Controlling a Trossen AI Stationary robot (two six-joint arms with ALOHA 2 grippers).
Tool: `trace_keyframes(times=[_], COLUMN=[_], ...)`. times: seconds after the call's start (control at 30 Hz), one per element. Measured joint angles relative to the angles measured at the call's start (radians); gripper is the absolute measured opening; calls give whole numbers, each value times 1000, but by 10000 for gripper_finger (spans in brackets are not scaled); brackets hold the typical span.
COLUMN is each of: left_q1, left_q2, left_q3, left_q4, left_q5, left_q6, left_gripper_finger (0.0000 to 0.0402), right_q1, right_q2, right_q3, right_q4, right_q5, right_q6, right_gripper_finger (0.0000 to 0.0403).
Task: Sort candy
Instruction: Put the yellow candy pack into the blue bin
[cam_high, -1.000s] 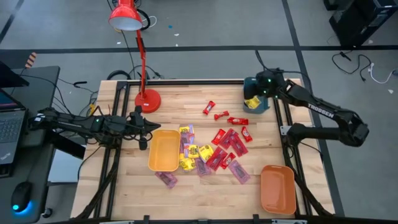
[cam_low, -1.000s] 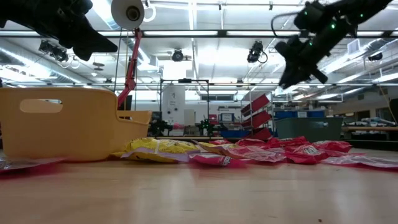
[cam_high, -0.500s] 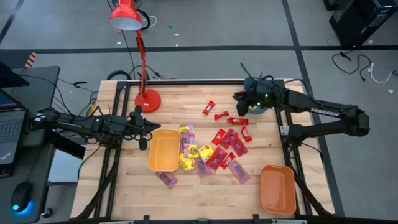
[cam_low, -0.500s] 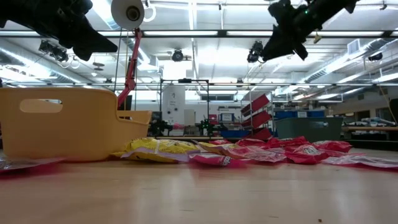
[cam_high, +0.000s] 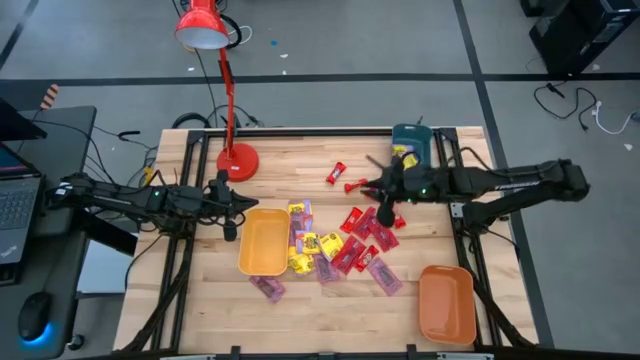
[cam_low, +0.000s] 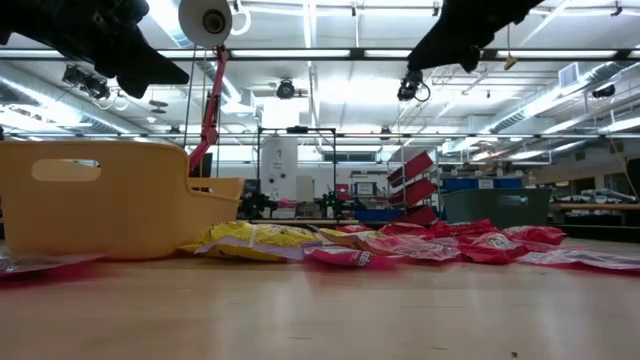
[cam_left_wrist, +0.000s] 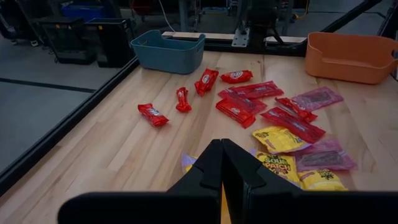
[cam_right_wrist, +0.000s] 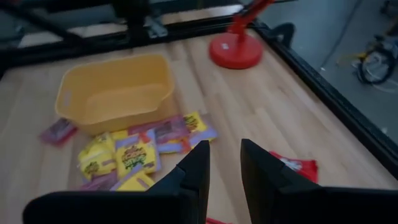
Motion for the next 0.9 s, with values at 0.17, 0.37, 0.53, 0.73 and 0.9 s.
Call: trace_keyframes(times=[0.17,0.37,0.53,0.73,0.9], left_q1=[0,0,0,0,0], left_q2=[0,0,0,0,0], left_q3=[0,0,0,0,0], left_q4=[-2,-3,-3,-3,-3], left_q5=[0,0,0,0,0], left_q6=[-13,-14,-16,-17,-17], left_gripper_finger=[8,8,8,8,8], right_q1=[51,72,86,94,97], right_q2=[82,177,259,355,445], right_q3=[0,0,0,70,188], right_q4=[65,120,177,163,57], right_q5=[4,3,3,3,3], right_q6=[-49,-55,-54,-40,-68], right_gripper_finger=[76,77,78,78,78])
